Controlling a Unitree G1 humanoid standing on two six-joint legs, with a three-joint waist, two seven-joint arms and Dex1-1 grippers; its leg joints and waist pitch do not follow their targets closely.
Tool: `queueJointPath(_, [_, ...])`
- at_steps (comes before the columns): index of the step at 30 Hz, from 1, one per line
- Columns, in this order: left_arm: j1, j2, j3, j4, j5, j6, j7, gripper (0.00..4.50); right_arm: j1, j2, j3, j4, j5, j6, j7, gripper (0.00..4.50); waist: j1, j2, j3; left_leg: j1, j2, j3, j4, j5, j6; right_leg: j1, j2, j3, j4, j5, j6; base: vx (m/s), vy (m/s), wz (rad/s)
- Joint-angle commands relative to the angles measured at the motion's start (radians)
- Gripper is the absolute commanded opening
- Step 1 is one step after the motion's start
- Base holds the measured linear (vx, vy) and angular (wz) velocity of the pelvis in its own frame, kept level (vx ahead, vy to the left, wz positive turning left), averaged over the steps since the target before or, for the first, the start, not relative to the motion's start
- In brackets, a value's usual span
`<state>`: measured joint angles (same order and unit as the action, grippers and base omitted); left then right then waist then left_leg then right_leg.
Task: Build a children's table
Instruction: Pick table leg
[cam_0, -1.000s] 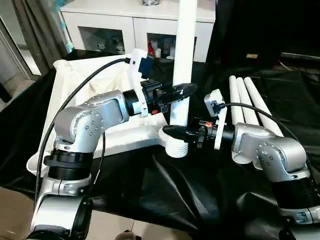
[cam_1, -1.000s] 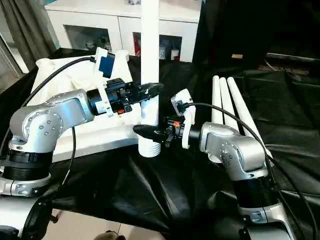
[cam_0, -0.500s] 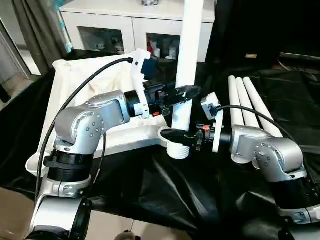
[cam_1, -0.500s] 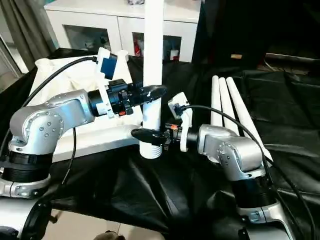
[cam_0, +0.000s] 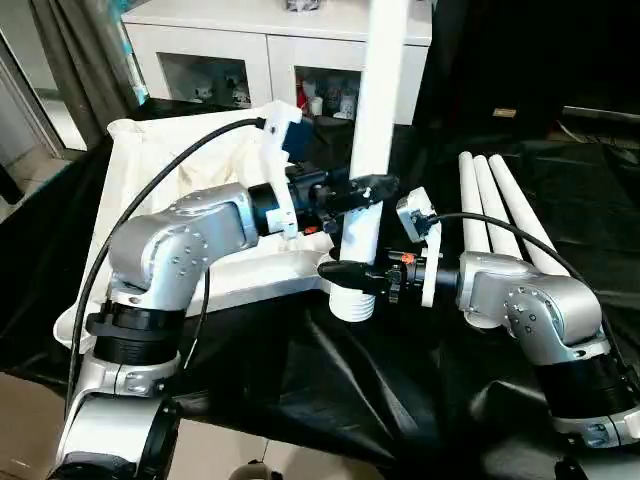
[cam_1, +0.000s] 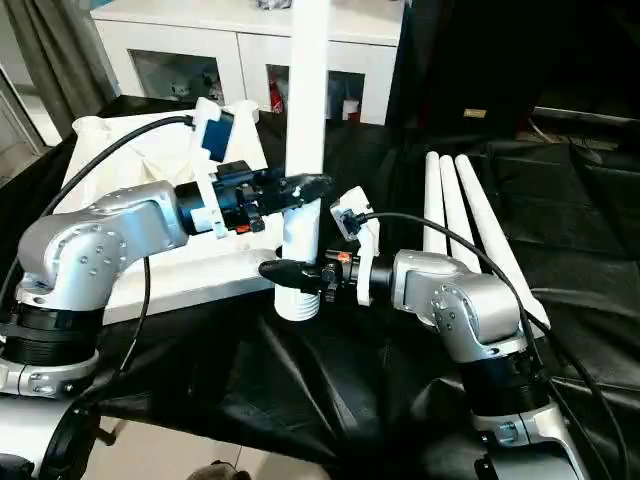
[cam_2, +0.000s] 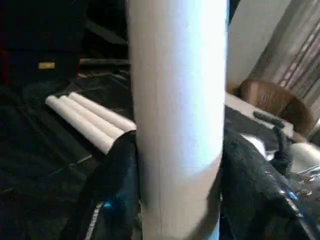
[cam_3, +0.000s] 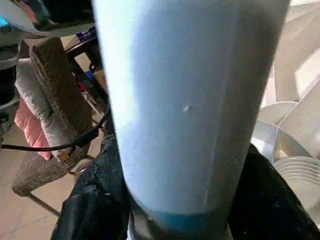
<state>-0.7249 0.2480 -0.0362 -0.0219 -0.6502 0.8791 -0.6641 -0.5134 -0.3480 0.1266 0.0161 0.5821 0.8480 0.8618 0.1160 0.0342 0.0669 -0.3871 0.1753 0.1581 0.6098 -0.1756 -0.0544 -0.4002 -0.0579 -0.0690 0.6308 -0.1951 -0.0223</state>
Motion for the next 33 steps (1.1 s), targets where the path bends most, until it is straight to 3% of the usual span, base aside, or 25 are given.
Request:
queueJointPath(1, [-0.005, 0.000, 0.005, 0.011, 0.018, -0.016, 0.014, 2.90, -0.012, 0.002, -0.021, 0.000, -0.001, -0.014, -0.012, 1.95, 0.004, -0.013, -0.085, 0.008, 0.040, -0.009, -0.056, -0.065, 0.023, 0.063, -0.079, 0.051, -0.073, -0.137, -0.167, 0.000, 0.000, 0.00])
queueJointPath(7, [0.017, -0.034, 0.098, 0.018, 0.008, -0.087, 0.081, 3.03, -0.003, 0.021, -0.039, -0.004, -0.003, -0.030, -0.041, 1.95, 0.002, -0.014, -0.086, 0.007, 0.041, -0.009, -0.055, -0.068, 0.023, 0.064, -0.080, 0.050, -0.072, -0.122, -0.177, 0.000, 0.000, 0.00])
queueJointPath(8, [0.022, -0.035, 0.113, 0.015, -0.001, -0.092, 0.086, 3.03, -0.002, 0.027, -0.044, -0.006, -0.005, -0.035, -0.049, 1.95, 0.003, -0.010, -0.087, 0.008, 0.041, -0.010, -0.055, -0.067, 0.022, 0.063, -0.079, 0.050, -0.071, -0.120, -0.177, 0.000, 0.000, 0.00])
queueJointPath(9, [0.036, -0.035, 0.124, -0.001, 0.003, -0.116, 0.090, 3.03, 0.001, 0.034, -0.055, -0.007, -0.004, -0.038, -0.062, 1.95, 0.002, -0.011, -0.086, 0.008, 0.040, -0.009, -0.055, -0.068, 0.023, 0.063, -0.080, 0.050, -0.072, -0.119, -0.178, 0.000, 0.000, 0.00])
queueJointPath(11, [0.086, -0.020, 0.139, -0.057, 0.015, -0.142, 0.096, 3.03, 0.011, 0.047, -0.077, -0.021, -0.008, -0.048, -0.106, 1.94, -0.002, -0.002, -0.086, 0.007, 0.043, -0.011, -0.056, -0.078, 0.017, 0.062, -0.081, 0.050, -0.074, -0.121, -0.180, 0.000, 0.000, 0.00])
queueJointPath(14, [0.166, 0.020, 0.134, -0.147, 0.028, -0.139, 0.082, 3.03, 0.035, 0.046, -0.100, -0.053, -0.020, -0.057, -0.156, 1.93, -0.005, -0.003, -0.086, 0.010, 0.044, -0.011, -0.059, -0.088, 0.008, 0.061, -0.077, 0.050, -0.071, -0.126, -0.171, 0.000, 0.000, 0.00])
queueJointPath(17, [0.241, 0.067, 0.117, -0.216, 0.085, -0.141, 0.112, 3.03, 0.074, 0.046, -0.121, -0.100, -0.087, -0.111, -0.249, 1.93, -0.006, -0.011, -0.083, 0.014, 0.048, -0.010, -0.063, -0.092, -0.001, 0.054, -0.075, 0.052, -0.073, -0.157, -0.151, 0.000, 0.000, 0.00])
queueJointPath(18, [0.263, 0.079, 0.106, -0.224, 0.142, -0.169, 0.152, 3.03, 0.090, 0.051, -0.130, -0.113, -0.114, -0.136, -0.290, 1.93, -0.007, -0.007, -0.080, 0.017, 0.045, -0.007, -0.063, -0.108, -0.005, 0.051, -0.073, 0.052, -0.076, -0.182, -0.147, 0.000, 0.000, 0.00])
queueJointPath(19, [0.277, 0.085, 0.099, -0.228, 0.183, -0.192, 0.180, 3.03, 0.101, 0.056, -0.137, -0.121, -0.130, -0.151, -0.316, 1.93, -0.005, -0.011, -0.079, 0.019, 0.047, -0.008, -0.066, -0.129, -0.009, 0.050, -0.075, 0.054, -0.081, -0.214, -0.136, 0.000, 0.000, 0.00])
queueJointPath(21, [0.303, 0.065, 0.115, -0.236, 0.219, -0.211, 0.242, 3.03, 0.123, 0.071, -0.145, -0.139, -0.152, -0.189, -0.348, 1.93, -0.008, -0.011, -0.075, 0.014, 0.046, -0.009, -0.070, -0.157, -0.018, 0.052, -0.077, 0.054, -0.087, -0.258, -0.113, 0.000, 0.000, 0.00])
queueJointPath(22, [0.379, 0.053, 0.118, -0.254, 0.318, -0.271, 0.344, 3.03, 0.181, 0.088, -0.118, -0.184, -0.296, -0.341, -0.465, 1.93, -0.008, 0.000, -0.074, 0.015, 0.048, -0.012, -0.071, -0.177, -0.031, 0.048, -0.077, 0.054, -0.090, -0.279, -0.098, 0.000, 0.000, 0.00])
queueJointPath(23, [0.379, 0.053, 0.118, -0.254, 0.318, -0.271, 0.344, 3.03, 0.181, 0.088, -0.118, -0.184, -0.296, -0.341, -0.465, 1.93, -0.010, -0.006, -0.076, 0.012, 0.048, -0.012, -0.070, -0.168, -0.035, 0.048, -0.077, 0.054, -0.092, -0.268, -0.087, 0.000, 0.000, 0.00])
queueJointPath(25, [0.455, 0.048, 0.110, -0.273, 0.396, -0.380, 0.385, 3.03, 0.227, 0.115, -0.122, -0.217, -0.353, -0.425, -0.535, 1.93, -0.014, 0.004, -0.077, 0.013, 0.040, -0.012, -0.071, -0.178, -0.034, 0.048, -0.073, 0.053, -0.091, -0.266, -0.075, 0.000, 0.000, 0.00])
queueJointPath(26, [0.479, 0.040, 0.114, -0.277, 0.414, -0.415, 0.405, 3.03, 0.244, 0.137, -0.136, -0.227, -0.345, -0.451, -0.547, 1.93, -0.017, 0.001, -0.076, 0.012, 0.041, -0.013, -0.073, -0.187, -0.032, 0.048, -0.072, 0.053, -0.095, -0.271, -0.073, 0.000, 0.000, 0.00])
queueJointPath(27, [0.522, -0.002, 0.153, -0.261, 0.439, -0.460, 0.482, 3.03, 0.302, 0.179, -0.163, -0.252, -0.335, -0.484, -0.581, 1.93, -0.018, 0.006, -0.076, 0.012, 0.041, -0.014, -0.073, -0.207, -0.028, 0.048, -0.074, 0.054, -0.094, -0.276, -0.074, 0.000, 0.000, 0.00])
queueJointPath(29, [0.533, -0.013, 0.164, -0.255, 0.446, -0.467, 0.506, 3.03, 0.325, 0.186, -0.168, -0.258, -0.333, -0.497, -0.585, 1.93, -0.025, 0.001, -0.074, 0.012, 0.041, -0.013, -0.075, -0.234, -0.020, 0.046, -0.072, 0.054, -0.099, -0.277, -0.076, 0.000, 0.000, 0.00])
queueJointPath(30, [0.553, -0.019, 0.170, -0.246, 0.473, -0.492, 0.536, 3.03, 0.380, 0.220, -0.198, -0.282, -0.254, -0.480, -0.542, 1.93, -0.023, 0.004, -0.077, 0.014, 0.041, -0.016, -0.076, -0.236, -0.012, 0.048, -0.070, 0.052, -0.096, -0.266, -0.079, 0.000, 0.000, 0.00])
queueJointPath(31, [0.560, -0.018, 0.168, -0.245, 0.484, -0.503, 0.542, 3.03, 0.398, 0.234, -0.209, -0.291, -0.233, -0.486, -0.536, 1.93, -0.026, 0.005, -0.071, 0.014, 0.044, -0.018, -0.079, -0.262, -0.003, 0.043, -0.070, 0.053, -0.099, -0.277, -0.080, 0.000, 0.000, 0.00])
queueJointPath(33, [0.581, -0.016, 0.163, -0.246, 0.507, -0.527, 0.557, 3.03, 0.436, 0.235, -0.193, -0.292, -0.258, -0.496, -0.558, 1.93, -0.028, 0.005, -0.071, 0.014, 0.045, -0.021, -0.082, -0.282, -0.006, 0.043, -0.071, 0.052, -0.103, -0.300, -0.080, 0.000, 0.000, 0.00])
